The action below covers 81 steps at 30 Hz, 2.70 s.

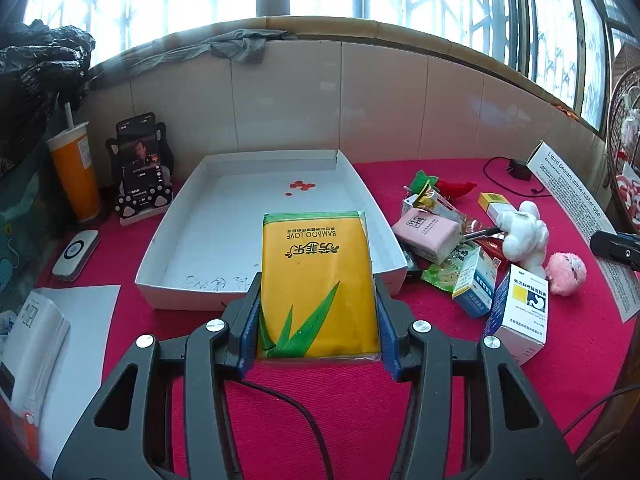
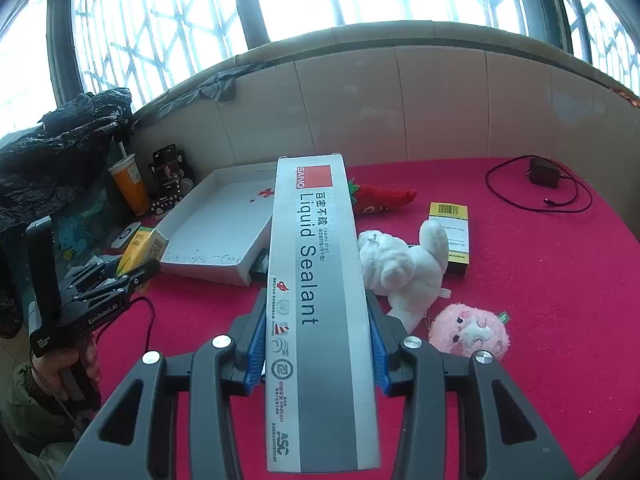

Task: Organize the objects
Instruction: 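Carry the tissue pack with the left gripper toward the white tray while the right carries the sealant box there, then open the left gripper to drop the tissue pack in the tray while the right drops the sealant box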

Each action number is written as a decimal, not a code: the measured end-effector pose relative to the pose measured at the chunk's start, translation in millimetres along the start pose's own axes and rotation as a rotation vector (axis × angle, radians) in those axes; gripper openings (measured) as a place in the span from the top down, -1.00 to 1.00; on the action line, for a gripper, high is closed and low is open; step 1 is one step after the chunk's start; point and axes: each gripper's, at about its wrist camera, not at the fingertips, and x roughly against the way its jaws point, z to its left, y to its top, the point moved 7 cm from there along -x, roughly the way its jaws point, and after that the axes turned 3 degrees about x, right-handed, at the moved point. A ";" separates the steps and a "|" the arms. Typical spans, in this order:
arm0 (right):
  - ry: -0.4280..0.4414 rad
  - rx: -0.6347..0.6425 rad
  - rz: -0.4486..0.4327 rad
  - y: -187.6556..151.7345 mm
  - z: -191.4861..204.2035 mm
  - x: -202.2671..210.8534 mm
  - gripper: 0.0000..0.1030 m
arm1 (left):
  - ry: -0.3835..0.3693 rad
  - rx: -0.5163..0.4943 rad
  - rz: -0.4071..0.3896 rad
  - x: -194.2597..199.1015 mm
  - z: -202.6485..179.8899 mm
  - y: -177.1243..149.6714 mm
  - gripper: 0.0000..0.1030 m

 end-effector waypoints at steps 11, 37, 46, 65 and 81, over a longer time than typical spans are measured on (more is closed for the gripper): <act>-0.008 0.039 -0.003 10.5 22.8 -16.9 0.16 | 0.042 0.017 -0.008 6.4 14.8 -1.0 0.06; 0.105 0.015 0.014 39.5 82.6 -69.2 0.16 | 0.065 0.078 -0.009 11.9 48.7 -6.5 0.06; 0.127 -0.030 0.053 46.8 88.5 -89.5 0.16 | 0.077 0.110 -0.040 5.4 74.9 26.8 0.06; 0.142 -0.139 0.177 68.8 113.3 -194.1 0.16 | 0.156 0.079 0.069 -92.5 103.5 79.3 0.05; 0.067 -0.077 0.048 92.1 120.6 -207.5 -0.99 | 0.193 0.214 -0.018 -97.3 124.0 91.3 -1.00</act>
